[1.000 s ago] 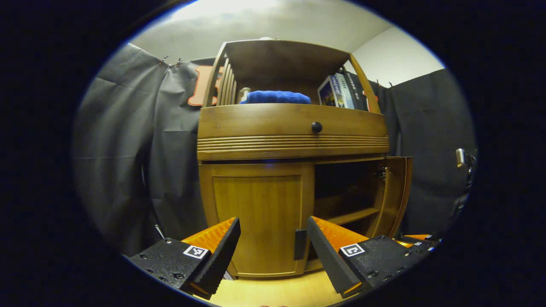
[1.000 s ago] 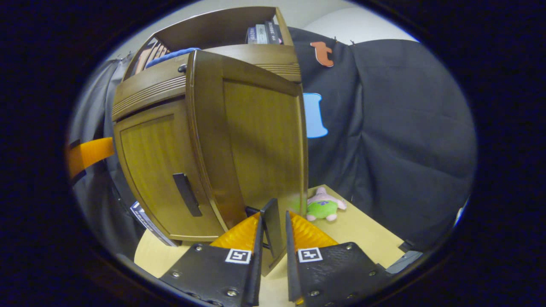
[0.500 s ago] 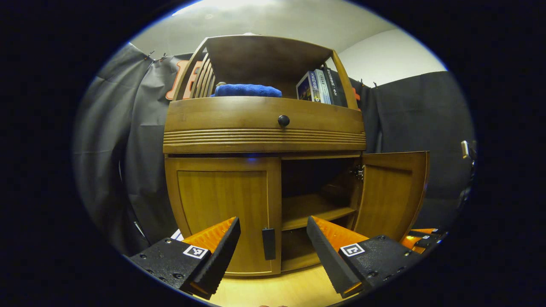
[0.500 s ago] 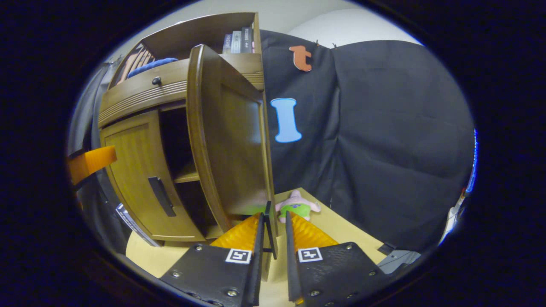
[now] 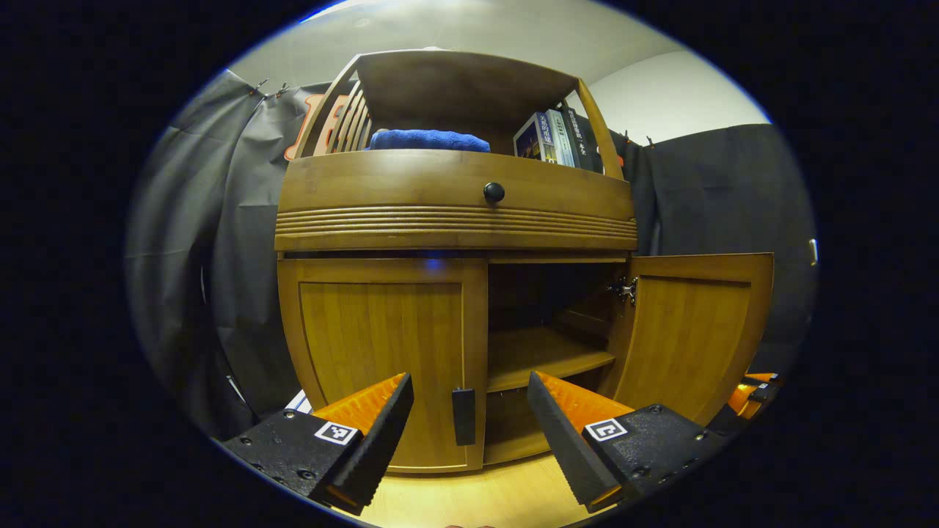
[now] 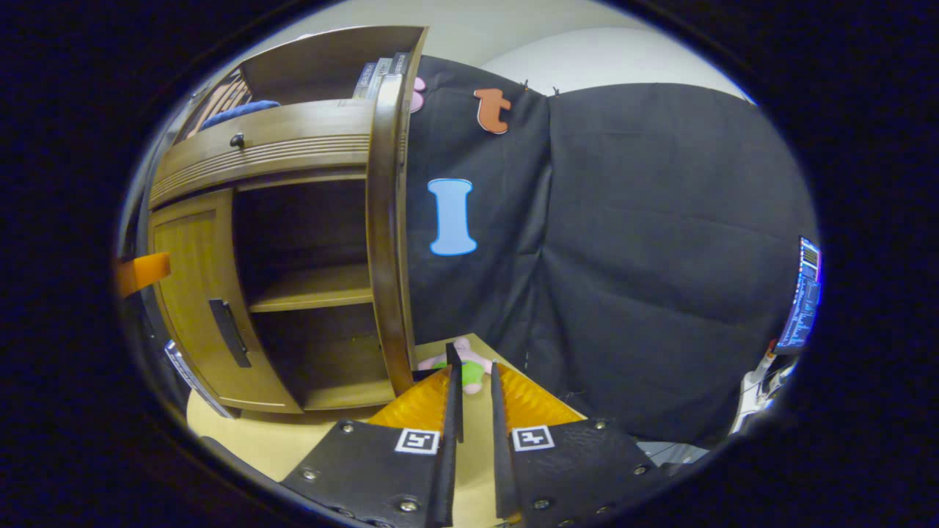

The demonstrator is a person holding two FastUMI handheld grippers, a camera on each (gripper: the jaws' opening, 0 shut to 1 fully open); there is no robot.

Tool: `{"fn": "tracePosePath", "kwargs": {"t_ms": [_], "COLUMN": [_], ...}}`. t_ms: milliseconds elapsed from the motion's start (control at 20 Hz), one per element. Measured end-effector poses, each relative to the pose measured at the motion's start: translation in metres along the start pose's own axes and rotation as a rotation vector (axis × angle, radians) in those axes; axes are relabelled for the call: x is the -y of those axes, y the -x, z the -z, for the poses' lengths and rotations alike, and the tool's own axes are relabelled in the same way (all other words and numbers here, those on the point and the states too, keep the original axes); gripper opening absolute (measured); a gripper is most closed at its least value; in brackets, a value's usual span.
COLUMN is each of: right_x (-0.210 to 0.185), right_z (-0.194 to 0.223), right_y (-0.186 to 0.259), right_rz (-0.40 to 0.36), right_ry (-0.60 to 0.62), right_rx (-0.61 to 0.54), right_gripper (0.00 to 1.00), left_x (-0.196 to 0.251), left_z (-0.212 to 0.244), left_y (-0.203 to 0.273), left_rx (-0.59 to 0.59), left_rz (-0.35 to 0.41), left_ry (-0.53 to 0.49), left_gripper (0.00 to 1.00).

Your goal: Open the right door of the double-door shoe cabinet with the right hand, and open the left door with the left hand.

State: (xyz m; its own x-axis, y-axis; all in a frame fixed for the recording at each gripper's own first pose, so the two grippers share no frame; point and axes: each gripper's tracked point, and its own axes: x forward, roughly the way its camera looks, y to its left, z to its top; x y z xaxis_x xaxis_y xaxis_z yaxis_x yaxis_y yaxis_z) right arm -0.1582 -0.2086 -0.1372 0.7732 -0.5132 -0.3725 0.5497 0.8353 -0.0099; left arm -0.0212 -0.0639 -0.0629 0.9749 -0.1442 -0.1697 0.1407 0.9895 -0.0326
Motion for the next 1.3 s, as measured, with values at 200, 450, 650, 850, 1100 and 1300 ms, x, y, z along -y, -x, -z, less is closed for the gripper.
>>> {"fn": "tracePosePath", "kwargs": {"t_ms": [200, 450, 650, 850, 1100, 1300], "right_x": [0.019, 0.04, 0.037, 0.034, 0.023, 0.011], "right_z": [-0.003, 0.002, 0.0, -0.007, -0.028, -0.042], "right_y": [-0.001, -0.001, 0.003, 0.006, 0.02, 0.033], "right_rz": [0.072, 0.116, 0.12, 0.125, 0.108, 0.07], "right_ry": [0.024, 0.036, 0.028, 0.054, 0.017, -0.013], "right_rx": [0.006, 0.002, 0.008, 0.016, 0.066, 0.114], "right_gripper": [0.22, 0.22, 0.26, 0.21, 0.21, 0.22], "left_x": [-0.005, -0.008, -0.007, -0.004, 0.001, 0.003], "left_z": [0.01, 0.019, 0.022, 0.022, 0.039, 0.045], "left_y": [-0.006, -0.013, -0.017, -0.024, -0.039, -0.052], "left_rx": [-0.033, -0.06, -0.064, -0.046, -0.082, -0.09], "left_rz": [-0.015, -0.031, -0.032, -0.022, -0.002, 0.0], "left_ry": [0.007, 0.006, 0.005, 0.003, 0.02, -0.013], "left_gripper": [0.97, 0.97, 0.97, 0.98, 0.98, 0.98]}}
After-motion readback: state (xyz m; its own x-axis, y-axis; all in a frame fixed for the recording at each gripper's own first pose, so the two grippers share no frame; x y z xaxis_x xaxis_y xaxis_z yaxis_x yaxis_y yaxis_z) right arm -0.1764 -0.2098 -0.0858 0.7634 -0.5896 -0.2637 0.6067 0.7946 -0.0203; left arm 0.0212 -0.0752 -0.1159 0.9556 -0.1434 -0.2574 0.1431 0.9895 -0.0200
